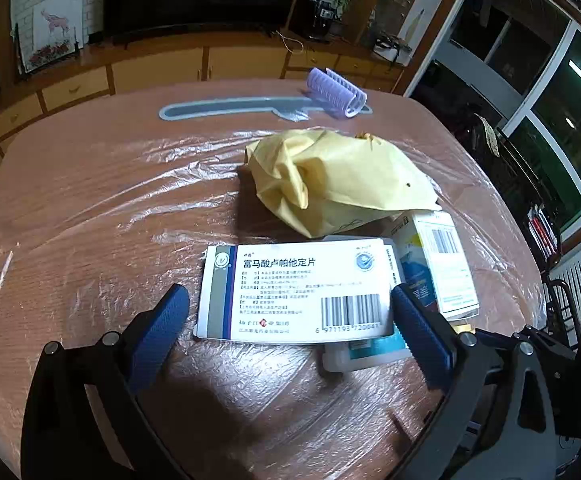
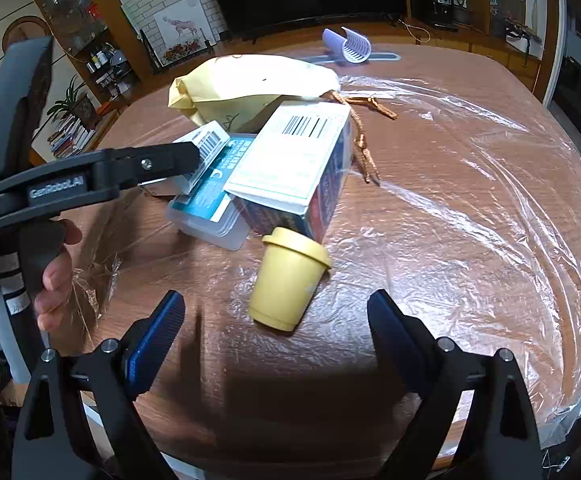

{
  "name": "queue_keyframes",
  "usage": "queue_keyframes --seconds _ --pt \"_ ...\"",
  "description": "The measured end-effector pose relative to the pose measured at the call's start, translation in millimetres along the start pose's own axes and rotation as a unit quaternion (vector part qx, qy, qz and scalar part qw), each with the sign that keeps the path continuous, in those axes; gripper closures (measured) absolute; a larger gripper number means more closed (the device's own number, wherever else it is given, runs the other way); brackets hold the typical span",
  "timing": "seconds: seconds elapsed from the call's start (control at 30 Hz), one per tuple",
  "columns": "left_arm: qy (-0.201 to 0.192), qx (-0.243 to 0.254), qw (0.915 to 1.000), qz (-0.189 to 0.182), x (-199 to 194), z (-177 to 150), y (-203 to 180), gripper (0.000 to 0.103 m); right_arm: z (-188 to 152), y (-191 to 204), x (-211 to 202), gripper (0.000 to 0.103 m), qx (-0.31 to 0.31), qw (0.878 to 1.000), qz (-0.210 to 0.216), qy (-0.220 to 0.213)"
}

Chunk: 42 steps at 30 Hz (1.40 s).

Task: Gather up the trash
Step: 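Grasp the yellow cup with the right gripper while the left gripper grasps the white medicine box, then carry the yellow cup and white medicine box over the black bin with both grippers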

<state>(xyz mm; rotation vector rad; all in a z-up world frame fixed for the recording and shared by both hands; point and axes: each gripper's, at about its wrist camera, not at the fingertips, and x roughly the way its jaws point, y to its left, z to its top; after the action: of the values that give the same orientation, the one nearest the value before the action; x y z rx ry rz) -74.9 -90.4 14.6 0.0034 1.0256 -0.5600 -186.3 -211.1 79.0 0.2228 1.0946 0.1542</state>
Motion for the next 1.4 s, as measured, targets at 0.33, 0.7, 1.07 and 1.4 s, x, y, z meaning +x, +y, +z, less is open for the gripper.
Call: queue_keyframes --seconds 0.33,0.7,1.07,1.4 --pt "0.008 0.003 1.0000 0.003 15 3 6 0.003 6 5 3 0.032 -0.005 1.000 -0.017 -0.005" --pt "-0.011 0.014 0.9997 0.016 7 -1 8 0.006 7 2 2 0.073 -0.016 0.999 -0.035 -0.017" --pt "-0.029 0.006 0.9990 0.035 -10 -7 8 0.006 8 -7 -11 0.073 -0.009 1.000 -0.012 -0.025" --pt "-0.039 -0.003 0.9980 0.050 -22 -16 2 0.006 12 -14 -16 0.073 -0.013 1.000 -0.003 -0.023"
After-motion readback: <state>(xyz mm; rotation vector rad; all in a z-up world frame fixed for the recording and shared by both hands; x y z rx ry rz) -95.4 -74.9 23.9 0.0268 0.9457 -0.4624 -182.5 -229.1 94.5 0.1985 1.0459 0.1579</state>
